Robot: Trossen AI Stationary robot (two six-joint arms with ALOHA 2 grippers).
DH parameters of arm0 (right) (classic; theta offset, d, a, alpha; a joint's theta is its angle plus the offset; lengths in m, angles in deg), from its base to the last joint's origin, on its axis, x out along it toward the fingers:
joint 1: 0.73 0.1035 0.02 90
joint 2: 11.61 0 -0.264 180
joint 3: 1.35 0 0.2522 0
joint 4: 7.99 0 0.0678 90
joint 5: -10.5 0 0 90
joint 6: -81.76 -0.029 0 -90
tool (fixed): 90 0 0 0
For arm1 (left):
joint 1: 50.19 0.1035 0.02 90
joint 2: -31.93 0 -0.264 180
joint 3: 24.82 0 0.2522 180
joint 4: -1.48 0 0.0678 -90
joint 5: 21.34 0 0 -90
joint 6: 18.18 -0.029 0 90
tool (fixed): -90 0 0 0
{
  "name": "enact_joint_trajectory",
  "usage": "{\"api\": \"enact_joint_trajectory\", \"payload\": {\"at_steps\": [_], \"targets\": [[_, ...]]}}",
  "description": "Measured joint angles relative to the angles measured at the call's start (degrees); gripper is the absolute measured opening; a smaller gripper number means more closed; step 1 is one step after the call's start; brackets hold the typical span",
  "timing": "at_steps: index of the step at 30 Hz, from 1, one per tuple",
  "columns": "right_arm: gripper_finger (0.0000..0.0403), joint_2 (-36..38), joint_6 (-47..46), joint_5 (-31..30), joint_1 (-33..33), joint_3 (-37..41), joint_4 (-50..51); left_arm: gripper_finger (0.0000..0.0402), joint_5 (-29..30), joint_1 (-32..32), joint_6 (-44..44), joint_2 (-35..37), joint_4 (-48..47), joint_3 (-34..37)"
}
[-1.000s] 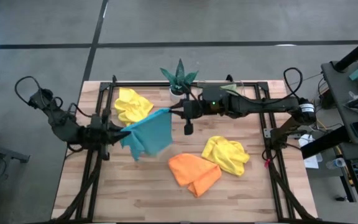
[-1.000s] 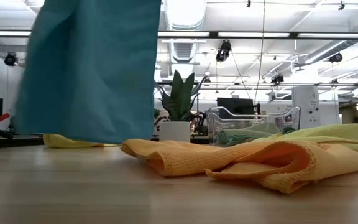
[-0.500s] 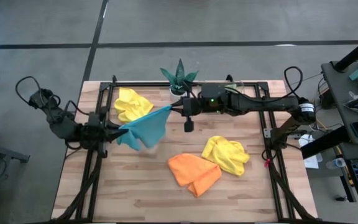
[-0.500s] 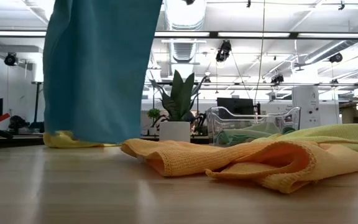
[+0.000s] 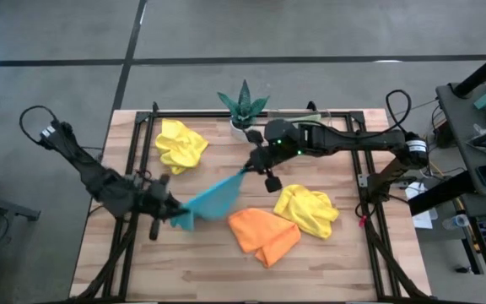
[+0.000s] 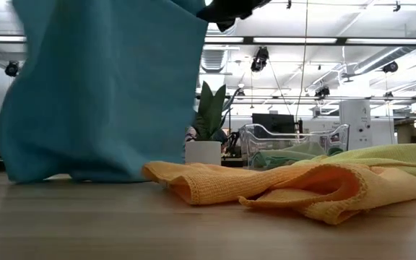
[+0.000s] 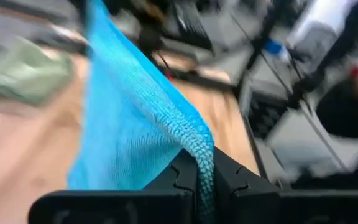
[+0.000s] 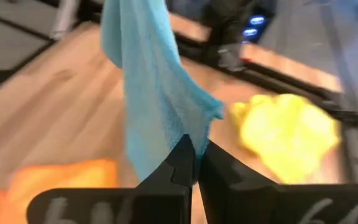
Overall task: Fold microfiber towels
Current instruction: Prepare the blue microfiber towel
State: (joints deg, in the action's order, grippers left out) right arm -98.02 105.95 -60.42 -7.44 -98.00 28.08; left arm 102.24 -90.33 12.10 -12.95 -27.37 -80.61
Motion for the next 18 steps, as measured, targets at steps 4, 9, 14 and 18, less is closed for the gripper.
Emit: {"api": "enact_joint_trajectory", "payload": {"at_steps": [4,9,14,18], "targets": [[0.0008,0.02,0.57,8.34,0.09,0.00,5.27,0.0000,-5.36,0.00,2.78,-5.05,3.91,-0.21],[0.0008,0.04,3.14,17.64,0.62,0.02,14.46,0.0000,-10.56,0.02,4.01,-12.36,9.22,0.03],[0.0008,-0.10,2.85,21.89,2.16,0.02,20.98,0.0000,-13.40,0.02,4.10,-19.26,16.19,0.08],[0.0009,-0.71,2.44,21.89,4.03,0.36,21.66,0.0001,-15.93,0.02,5.77,-23.79,19.60,-0.03]]}}
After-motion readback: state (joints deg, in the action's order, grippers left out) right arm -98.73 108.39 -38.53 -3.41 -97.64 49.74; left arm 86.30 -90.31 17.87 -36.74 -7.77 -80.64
